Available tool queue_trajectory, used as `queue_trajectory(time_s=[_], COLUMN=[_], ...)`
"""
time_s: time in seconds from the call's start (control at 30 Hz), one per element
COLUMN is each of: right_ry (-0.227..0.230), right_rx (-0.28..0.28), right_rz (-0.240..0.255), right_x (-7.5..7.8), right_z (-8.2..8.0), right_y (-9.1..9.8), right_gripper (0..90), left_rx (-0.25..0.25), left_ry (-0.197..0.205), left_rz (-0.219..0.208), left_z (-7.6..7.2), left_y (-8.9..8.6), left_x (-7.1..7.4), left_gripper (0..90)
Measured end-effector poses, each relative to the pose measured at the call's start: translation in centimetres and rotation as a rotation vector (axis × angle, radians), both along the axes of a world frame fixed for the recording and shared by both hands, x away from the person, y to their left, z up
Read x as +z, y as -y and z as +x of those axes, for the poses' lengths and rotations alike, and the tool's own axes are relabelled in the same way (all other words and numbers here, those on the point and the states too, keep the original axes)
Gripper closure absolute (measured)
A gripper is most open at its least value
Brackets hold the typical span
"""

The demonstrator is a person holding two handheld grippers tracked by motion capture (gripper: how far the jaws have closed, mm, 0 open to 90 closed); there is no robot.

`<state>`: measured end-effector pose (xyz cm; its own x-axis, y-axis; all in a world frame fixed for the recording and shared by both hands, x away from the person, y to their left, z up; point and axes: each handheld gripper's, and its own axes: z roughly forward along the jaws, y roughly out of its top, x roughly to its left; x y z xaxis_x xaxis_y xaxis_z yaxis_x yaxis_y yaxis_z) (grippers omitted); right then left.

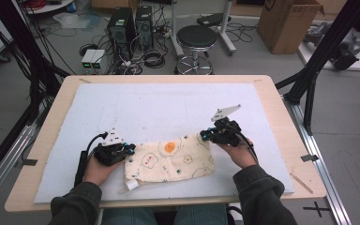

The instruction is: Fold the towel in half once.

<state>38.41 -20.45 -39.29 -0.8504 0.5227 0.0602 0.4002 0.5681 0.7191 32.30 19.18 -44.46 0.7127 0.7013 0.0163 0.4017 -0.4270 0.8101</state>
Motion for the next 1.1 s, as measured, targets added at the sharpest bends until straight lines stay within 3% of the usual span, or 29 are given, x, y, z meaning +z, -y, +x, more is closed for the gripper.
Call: queue_trajectory(time_s=[0.2,0.27,0.37,0.43,0.5,0.57,0.67,0.77,0.8,0.87,0.93,1.1], right_ry=[-0.043,-0.049,-0.024,-0.039,-0.04,-0.022,0.003,0.004,-0.012,-0.027,-0.04,-0.09], right_rx=[-0.079,-0.086,-0.068,-0.016,0.035,0.039,0.011,-0.014,-0.033,-0.05,-0.06,-0.07], right_rz=[-0.11,-0.121,-0.096,-0.055,-0.068,-0.113,-0.141,-0.138,-0.128,-0.111,-0.114,-0.131], right_x=[-2.6,-3.1,-3.0,-3.0,-3.1,-3.4,-3.6,-3.6,-3.6,-3.7,-3.6,-3.3], right_z=[2.2,2.7,2.7,2.7,2.7,2.6,2.6,2.9,2.9,3.1,3.0,2.3], right_y=[-1.3,-1.4,-1.4,-1.3,-1.3,-1.6,-1.9,-1.8,-1.7,-1.6,-1.6,-1.4], right_gripper=[83.3,78.6,65.6,57.6,55.4,57.5,74.1,83.5,84.4,85.5,86.4,86.9], left_rx=[0.007,0.018,0.033,0.027,0.01,-0.002,-0.009,-0.017,-0.019,-0.014,-0.002,0.015], left_ry=[0.021,0.032,0.034,0.028,0.019,0.013,-0.008,-0.041,-0.035,-0.024,0.0,0.022], left_rz=[0.0,0.007,0.0,-0.011,-0.019,-0.026,-0.033,-0.008,-0.004,0.01,0.033,0.045], left_z=[0.0,0.0,0.1,0.1,0.1,-0.1,-0.3,-0.1,-0.2,-0.2,-0.2,0.1], left_y=[0.0,0.0,-0.1,-0.1,-0.1,0.0,0.0,0.1,0.2,0.3,0.4,0.4], left_x=[0.0,0.0,0.0,0.0,0.0,0.2,0.3,0.0,-0.1,-0.1,-0.1,-0.2], left_gripper=[86.5,86.6,86.6,86.4,85.2,78.2,70.6,67.2,66.4,67.5,75.0,81.4])
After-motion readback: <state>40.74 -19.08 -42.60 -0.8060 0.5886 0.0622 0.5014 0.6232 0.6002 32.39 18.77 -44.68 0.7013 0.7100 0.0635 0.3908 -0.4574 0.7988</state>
